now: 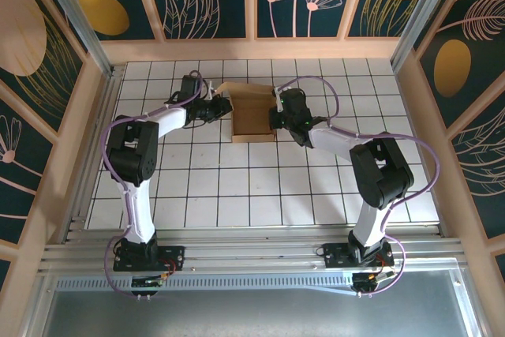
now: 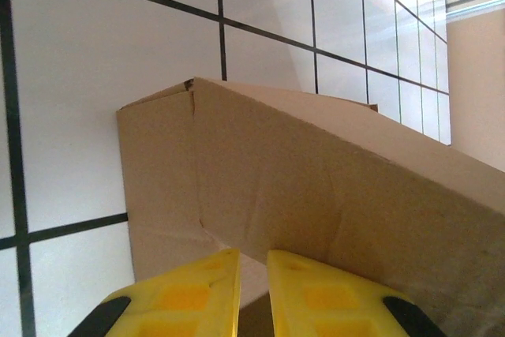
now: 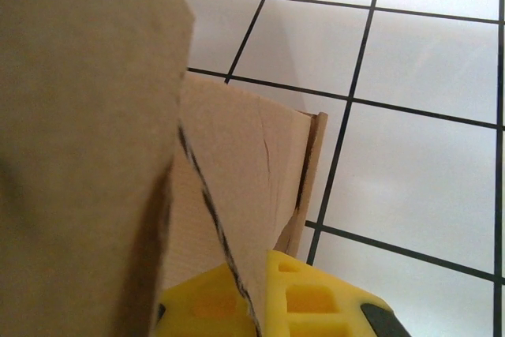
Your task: Fold the paper box
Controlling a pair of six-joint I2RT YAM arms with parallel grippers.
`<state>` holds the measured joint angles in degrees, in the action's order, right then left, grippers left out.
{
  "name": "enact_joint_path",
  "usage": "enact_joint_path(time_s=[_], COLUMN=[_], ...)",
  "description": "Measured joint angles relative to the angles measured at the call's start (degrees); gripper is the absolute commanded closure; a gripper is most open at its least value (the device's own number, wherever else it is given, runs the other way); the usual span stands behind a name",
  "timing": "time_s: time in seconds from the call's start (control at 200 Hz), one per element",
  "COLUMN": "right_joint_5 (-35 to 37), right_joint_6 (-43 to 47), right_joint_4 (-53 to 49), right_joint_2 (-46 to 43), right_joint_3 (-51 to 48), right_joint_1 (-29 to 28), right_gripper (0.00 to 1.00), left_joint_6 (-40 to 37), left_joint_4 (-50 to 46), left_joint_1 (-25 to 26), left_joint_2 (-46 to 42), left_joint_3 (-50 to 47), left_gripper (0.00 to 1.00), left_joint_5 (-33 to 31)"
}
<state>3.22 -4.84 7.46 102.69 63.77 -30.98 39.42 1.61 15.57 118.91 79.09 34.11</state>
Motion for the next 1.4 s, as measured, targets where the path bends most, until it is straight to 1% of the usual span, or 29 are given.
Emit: enact_joint_path(time_s=[0.551, 0.741, 0.841, 0.906, 1.091, 1.221, 1.402], right_joint_5=[1.51, 1.49, 1.46, 1.51, 1.40, 1.22, 0.81], right_joint_6=[-0.24, -0.22, -0.02, 0.00, -0.04, 0.00, 0.11], right_joint_4=[-0.42, -0.44, -0.46, -0.61, -4.17, -8.37, -10.93], right_joint_2=[0.24, 0.26, 0.39, 0.44, 0.50, 1.31, 1.75], right_joint_3=[0.48, 0.48, 0.48, 0.48, 0.13, -1.40, -1.79], right_joint_1=[-0.24, -0.26, -0.26, -0.37, -0.55, -1.14, -2.21], right_gripper=[0.94, 0.94, 0.94, 0.93, 0.86, 0.84, 0.83], left_joint_6=[-1.05, -1.07, -1.77, -2.38, -4.74, -6.32, -8.24], left_joint_4=[-3.80, -3.80, -3.65, -3.58, -3.91, -4.98, -5.79], left_joint_1=[1.62, 1.66, 1.77, 2.03, 2.86, 3.56, 4.37], left_joint_2=[1.36, 1.81, 1.70, 1.20, -1.70, -5.16, -9.18], left_joint_3=[5.49, 5.35, 4.33, 2.97, -0.66, -3.76, -5.77], left_gripper=[0.80, 0.80, 0.78, 0.76, 0.75, 0.75, 0.75], left_joint_5=[0.37, 0.35, -0.35, -1.42, -6.32, -9.68, -14.49])
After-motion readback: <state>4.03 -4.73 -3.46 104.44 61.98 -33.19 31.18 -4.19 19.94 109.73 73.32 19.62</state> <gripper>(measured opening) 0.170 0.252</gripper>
